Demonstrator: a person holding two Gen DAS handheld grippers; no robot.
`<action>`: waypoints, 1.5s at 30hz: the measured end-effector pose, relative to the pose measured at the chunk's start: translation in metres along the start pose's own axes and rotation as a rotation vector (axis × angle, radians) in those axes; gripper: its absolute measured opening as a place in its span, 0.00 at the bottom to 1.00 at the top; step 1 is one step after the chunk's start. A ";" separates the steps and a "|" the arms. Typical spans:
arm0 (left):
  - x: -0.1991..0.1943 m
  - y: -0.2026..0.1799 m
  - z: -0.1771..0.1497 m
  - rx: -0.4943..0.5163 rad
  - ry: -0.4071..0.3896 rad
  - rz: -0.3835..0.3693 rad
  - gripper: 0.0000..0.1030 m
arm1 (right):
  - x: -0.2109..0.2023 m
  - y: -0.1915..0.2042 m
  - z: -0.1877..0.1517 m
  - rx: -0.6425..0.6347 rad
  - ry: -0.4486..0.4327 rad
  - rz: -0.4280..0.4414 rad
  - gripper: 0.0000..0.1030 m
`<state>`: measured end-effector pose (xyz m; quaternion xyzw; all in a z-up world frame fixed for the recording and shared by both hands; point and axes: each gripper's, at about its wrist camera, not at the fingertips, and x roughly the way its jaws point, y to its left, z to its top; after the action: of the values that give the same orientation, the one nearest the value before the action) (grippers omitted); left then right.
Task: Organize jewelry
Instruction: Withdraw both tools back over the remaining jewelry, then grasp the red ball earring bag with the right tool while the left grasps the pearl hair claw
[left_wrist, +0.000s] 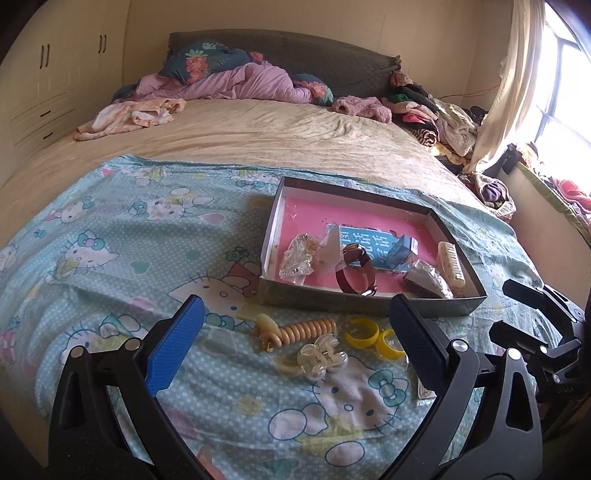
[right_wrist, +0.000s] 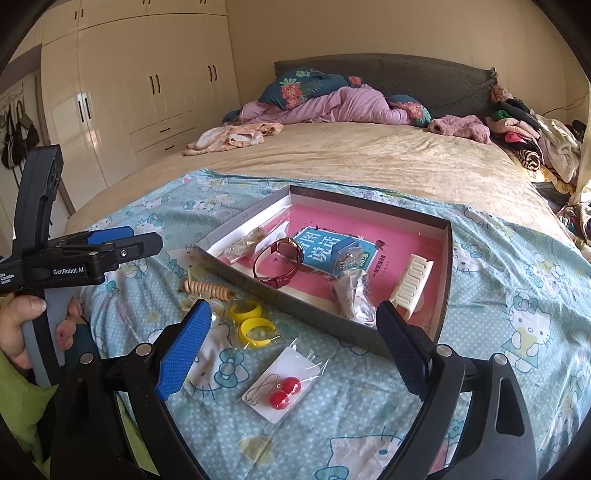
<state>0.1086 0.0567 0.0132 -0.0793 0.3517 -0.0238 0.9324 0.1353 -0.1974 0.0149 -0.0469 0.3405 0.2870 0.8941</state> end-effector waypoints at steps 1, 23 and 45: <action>0.000 0.003 -0.002 -0.006 0.005 0.000 0.91 | 0.001 0.001 -0.002 0.001 0.006 0.002 0.87; 0.021 0.007 -0.048 0.004 0.139 -0.019 0.91 | 0.039 0.018 -0.046 0.018 0.161 0.032 0.87; 0.061 -0.008 -0.057 0.004 0.219 -0.070 0.77 | 0.078 0.013 -0.067 0.013 0.194 0.019 0.48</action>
<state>0.1167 0.0354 -0.0674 -0.0865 0.4486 -0.0657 0.8871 0.1363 -0.1677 -0.0838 -0.0655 0.4280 0.2873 0.8544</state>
